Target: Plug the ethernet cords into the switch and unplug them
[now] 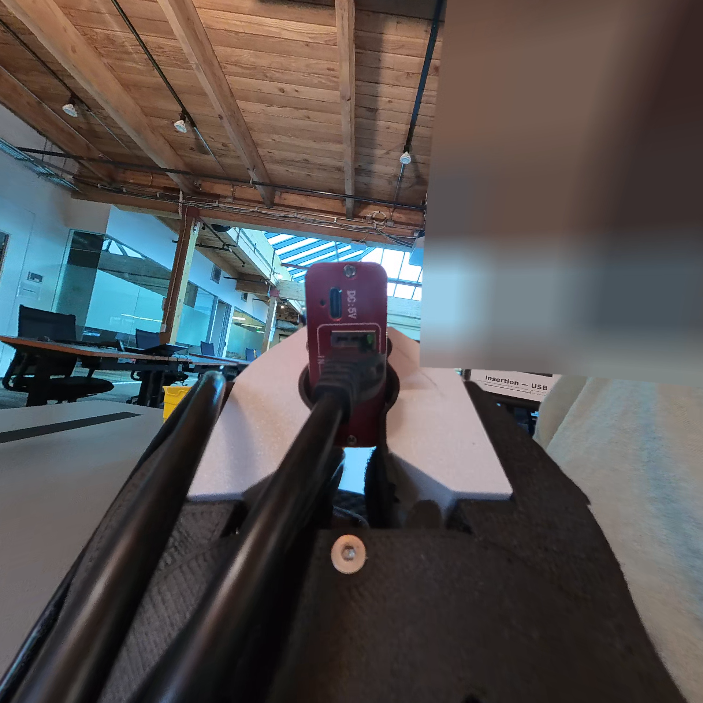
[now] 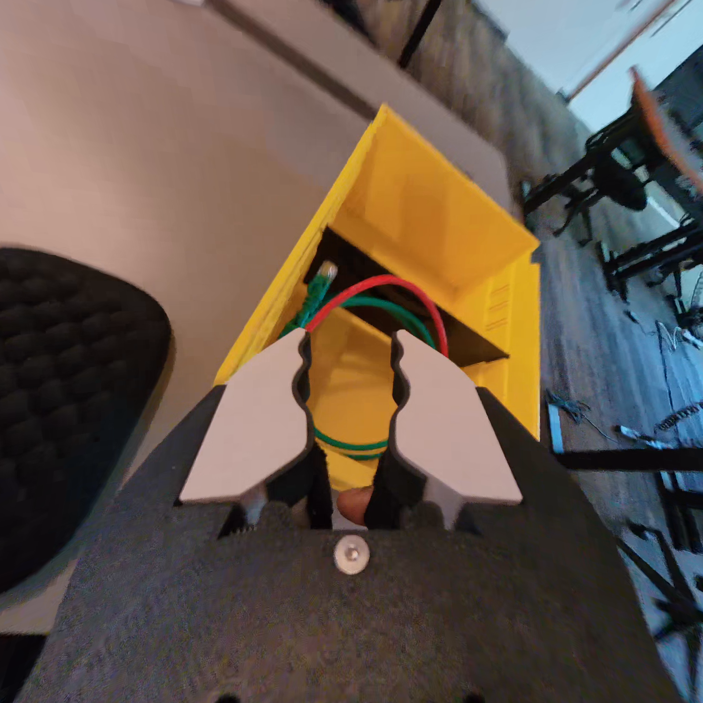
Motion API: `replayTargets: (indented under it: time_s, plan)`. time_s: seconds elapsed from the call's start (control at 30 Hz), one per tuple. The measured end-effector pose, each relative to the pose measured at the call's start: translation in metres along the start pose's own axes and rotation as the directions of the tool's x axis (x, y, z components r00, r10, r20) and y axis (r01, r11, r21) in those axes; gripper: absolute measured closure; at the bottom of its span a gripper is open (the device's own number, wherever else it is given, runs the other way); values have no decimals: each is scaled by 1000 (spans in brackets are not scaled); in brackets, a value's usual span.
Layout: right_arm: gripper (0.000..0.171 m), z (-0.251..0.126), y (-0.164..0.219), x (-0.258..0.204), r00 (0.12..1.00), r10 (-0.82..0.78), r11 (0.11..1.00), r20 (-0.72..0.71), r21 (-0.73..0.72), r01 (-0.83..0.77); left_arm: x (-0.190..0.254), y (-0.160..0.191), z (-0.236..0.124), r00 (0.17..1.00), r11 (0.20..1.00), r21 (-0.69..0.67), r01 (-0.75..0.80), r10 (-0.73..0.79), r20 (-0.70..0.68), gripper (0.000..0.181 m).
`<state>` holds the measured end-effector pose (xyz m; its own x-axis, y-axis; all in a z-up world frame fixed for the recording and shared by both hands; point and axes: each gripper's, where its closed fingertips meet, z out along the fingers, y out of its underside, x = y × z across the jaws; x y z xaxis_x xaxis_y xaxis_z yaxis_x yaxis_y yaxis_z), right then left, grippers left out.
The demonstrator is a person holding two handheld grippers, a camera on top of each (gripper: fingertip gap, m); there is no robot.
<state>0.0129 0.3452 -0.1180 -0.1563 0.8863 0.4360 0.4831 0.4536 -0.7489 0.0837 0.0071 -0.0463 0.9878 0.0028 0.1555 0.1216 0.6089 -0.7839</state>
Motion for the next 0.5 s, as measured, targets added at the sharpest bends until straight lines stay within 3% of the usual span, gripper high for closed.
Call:
replayTargets:
  time_s: [0.03, 0.13, 0.2, 0.27, 0.37, 0.5]
  plan:
    - [131, -7, -13, -4, 999, 26, 995, 20, 93, -28, -2, 2, 0, 1000, 1000, -12, 4, -4, 10, 151]
    - [131, -39, -67, -52, 950, 12, 901, 313, 409, -146, -5, 11, 3, 1000, 997, -69, 18, -16, 22, 151]
    - [127, -73, -98, -98, 819, -94, 802, 566, 530, -274, -3, 20, 5, 1000, 992, -127, 10, -9, 15, 152]
    - [125, -103, -118, -139, 661, -219, 742, 717, 562, -364, 0, 34, 8, 1000, 977, -211, -11, 12, 5, 151]
    - [123, -129, -132, -195, 480, -373, 745, 794, 565, -355, 5, 63, 10, 998, 917, -395, -64, 60, -22, 152]
    - [123, -130, -127, -259, 345, -475, 823, 810, 547, -153, 5, 103, 2, 988, 761, -632, -144, 147, -49, 152]
